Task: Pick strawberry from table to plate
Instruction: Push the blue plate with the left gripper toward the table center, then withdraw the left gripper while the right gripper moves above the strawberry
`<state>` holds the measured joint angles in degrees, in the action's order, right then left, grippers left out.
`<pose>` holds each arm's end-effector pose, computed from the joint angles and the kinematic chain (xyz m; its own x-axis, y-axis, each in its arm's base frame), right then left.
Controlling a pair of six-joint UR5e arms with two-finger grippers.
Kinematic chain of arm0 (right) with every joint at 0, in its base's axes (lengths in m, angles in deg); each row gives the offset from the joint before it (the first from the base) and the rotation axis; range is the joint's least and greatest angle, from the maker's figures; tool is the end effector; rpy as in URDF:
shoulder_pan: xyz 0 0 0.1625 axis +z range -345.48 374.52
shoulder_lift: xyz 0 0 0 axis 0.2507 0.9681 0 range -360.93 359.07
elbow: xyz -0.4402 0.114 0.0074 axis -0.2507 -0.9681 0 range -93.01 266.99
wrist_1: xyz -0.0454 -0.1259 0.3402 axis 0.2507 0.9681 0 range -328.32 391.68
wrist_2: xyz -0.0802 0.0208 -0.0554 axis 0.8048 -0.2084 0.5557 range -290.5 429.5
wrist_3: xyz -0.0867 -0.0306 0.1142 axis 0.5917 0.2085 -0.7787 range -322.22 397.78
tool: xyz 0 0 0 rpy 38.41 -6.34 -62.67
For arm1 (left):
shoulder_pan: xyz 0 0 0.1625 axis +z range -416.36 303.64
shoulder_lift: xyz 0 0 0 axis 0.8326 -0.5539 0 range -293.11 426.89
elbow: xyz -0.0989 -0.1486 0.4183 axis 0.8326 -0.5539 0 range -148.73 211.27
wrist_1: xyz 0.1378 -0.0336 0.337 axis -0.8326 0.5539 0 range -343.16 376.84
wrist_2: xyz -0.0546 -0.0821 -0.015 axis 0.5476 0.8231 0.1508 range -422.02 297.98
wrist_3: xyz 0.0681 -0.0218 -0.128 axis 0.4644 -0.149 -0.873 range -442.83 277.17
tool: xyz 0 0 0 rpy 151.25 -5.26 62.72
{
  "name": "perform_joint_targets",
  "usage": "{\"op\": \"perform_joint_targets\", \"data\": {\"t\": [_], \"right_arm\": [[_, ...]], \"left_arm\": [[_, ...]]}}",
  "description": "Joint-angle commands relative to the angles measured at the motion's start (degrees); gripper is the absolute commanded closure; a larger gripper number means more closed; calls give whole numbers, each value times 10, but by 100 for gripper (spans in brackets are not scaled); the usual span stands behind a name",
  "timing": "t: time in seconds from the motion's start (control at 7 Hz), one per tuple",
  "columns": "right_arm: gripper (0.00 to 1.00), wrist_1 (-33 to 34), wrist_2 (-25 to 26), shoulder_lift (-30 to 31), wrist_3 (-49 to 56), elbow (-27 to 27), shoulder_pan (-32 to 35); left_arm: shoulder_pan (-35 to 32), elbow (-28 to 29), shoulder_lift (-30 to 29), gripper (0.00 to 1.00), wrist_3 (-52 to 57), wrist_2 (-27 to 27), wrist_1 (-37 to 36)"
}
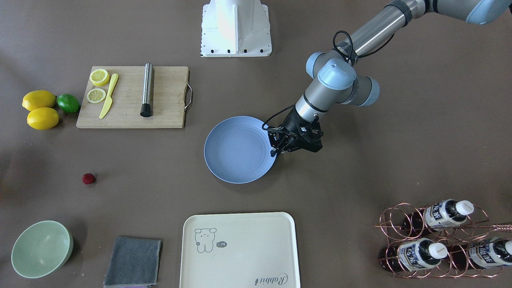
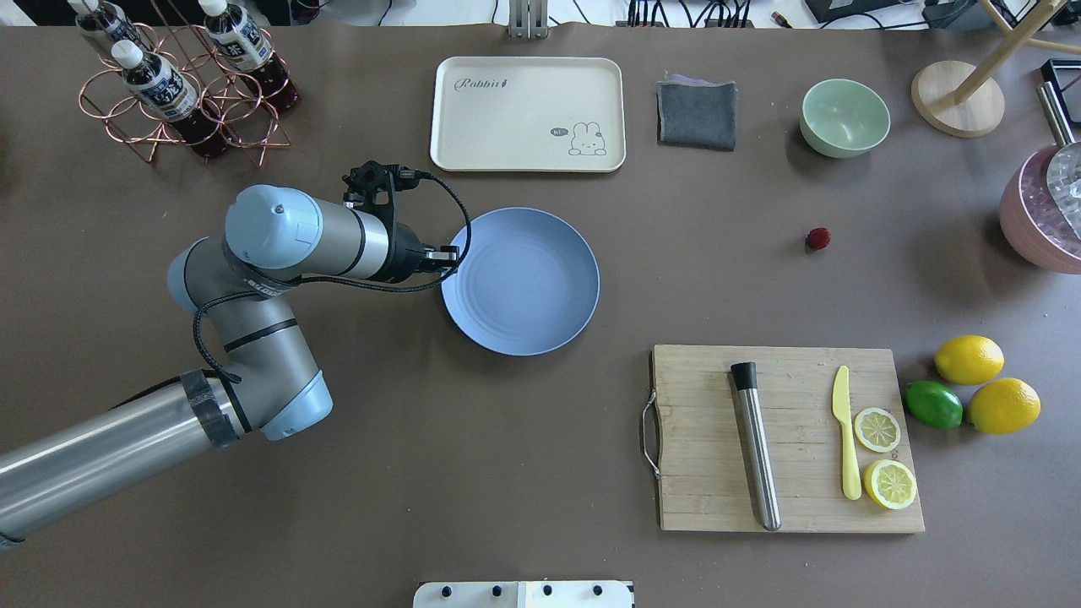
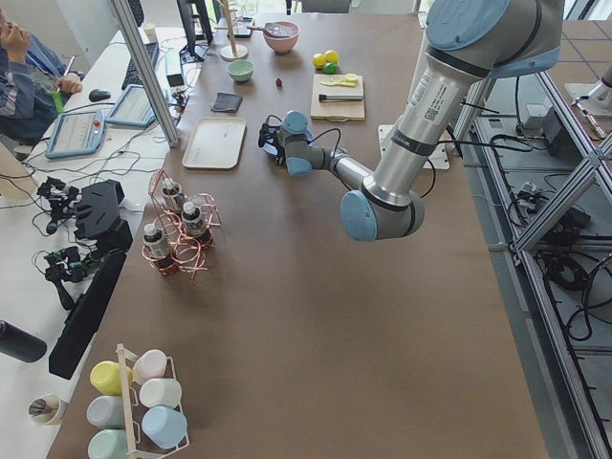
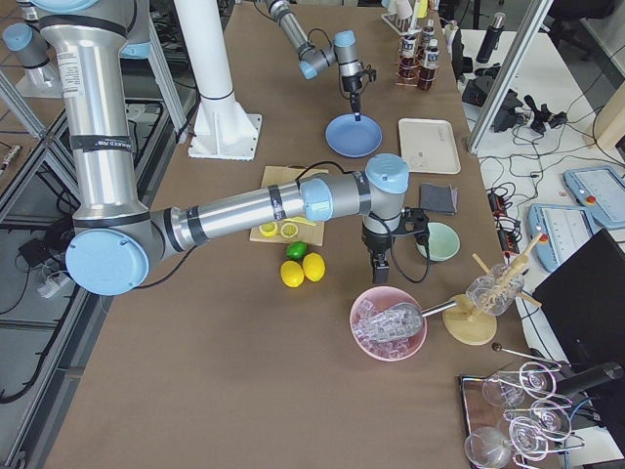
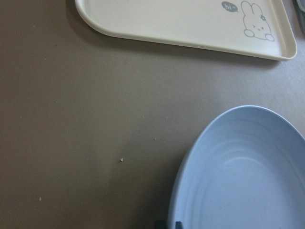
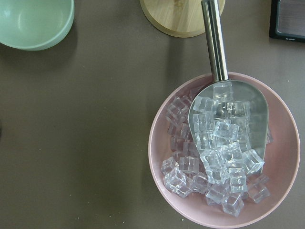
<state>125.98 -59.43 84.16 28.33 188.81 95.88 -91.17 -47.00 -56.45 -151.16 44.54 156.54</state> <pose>-0.0325 -0.4874 0.6075 0.7626 -0.0887 0.6407 0.0218 0.9935 0.1115 0.5484 -0.4927 0.3676 0.3647 0.1776 -0.9140 0.2054 0.9421 0.2650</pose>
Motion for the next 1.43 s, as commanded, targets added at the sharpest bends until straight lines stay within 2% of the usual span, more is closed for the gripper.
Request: {"op": "perform_joint_targets", "data": {"t": [0.0,0.14,0.29,0.43,0.57,0.71,1.0,1.29], "right_arm": [[0,0,0,-10,-8,0,-9],[0,0,2,-23,-7,0,-15],[0,1,5,-38,-23,-1,-28],[0,0,8,-48,-97,0,-53],[0,0,25,-75,-175,0,-85],[0,-1,43,-91,-231,-3,-121],[1,-1,53,-120,-291,-8,-157],[1,-23,63,-133,-333,-12,-184]], "left_arm": [[0,-6,3,3,7,-2,1],[-9,-35,26,2,8,0,-6],[-51,-60,55,2,10,50,-19],[-114,-85,73,2,54,113,-43],[-153,-123,131,2,131,149,-70],[-213,-146,152,1,200,192,-119],[-333,-149,229,1,409,250,-162],[-458,-151,235,1,646,332,-316]]}}
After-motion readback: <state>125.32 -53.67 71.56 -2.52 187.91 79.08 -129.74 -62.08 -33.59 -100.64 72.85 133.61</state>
